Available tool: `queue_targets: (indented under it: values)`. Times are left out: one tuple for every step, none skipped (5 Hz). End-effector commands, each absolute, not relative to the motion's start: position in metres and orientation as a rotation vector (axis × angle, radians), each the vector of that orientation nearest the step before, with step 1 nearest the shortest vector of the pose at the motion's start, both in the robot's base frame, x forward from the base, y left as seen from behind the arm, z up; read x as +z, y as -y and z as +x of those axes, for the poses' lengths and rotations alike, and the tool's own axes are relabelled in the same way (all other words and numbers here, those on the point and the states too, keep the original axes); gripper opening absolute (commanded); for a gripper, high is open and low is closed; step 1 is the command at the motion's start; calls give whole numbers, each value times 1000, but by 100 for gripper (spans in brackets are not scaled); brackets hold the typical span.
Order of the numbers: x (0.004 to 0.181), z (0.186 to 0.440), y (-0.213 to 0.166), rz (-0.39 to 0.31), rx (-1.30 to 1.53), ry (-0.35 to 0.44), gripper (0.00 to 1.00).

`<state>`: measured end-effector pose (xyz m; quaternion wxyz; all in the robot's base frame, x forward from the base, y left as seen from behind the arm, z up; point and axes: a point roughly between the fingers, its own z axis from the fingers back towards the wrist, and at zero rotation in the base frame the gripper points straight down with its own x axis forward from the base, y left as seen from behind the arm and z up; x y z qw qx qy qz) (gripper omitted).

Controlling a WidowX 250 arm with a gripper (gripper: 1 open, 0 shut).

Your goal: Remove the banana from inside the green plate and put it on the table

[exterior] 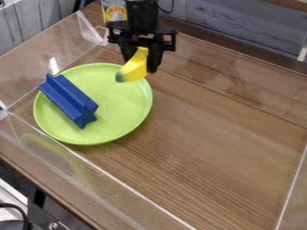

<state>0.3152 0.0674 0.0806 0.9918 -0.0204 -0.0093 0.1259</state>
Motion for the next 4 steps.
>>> queue_targets:
  values:
    - [93, 333, -74, -45, 251, 86, 0]
    - [89, 339, -79, -52, 248, 91, 0]
    - [86, 343, -83, -58, 246, 92, 0]
    - [85, 345, -84, -62, 244, 94, 0]
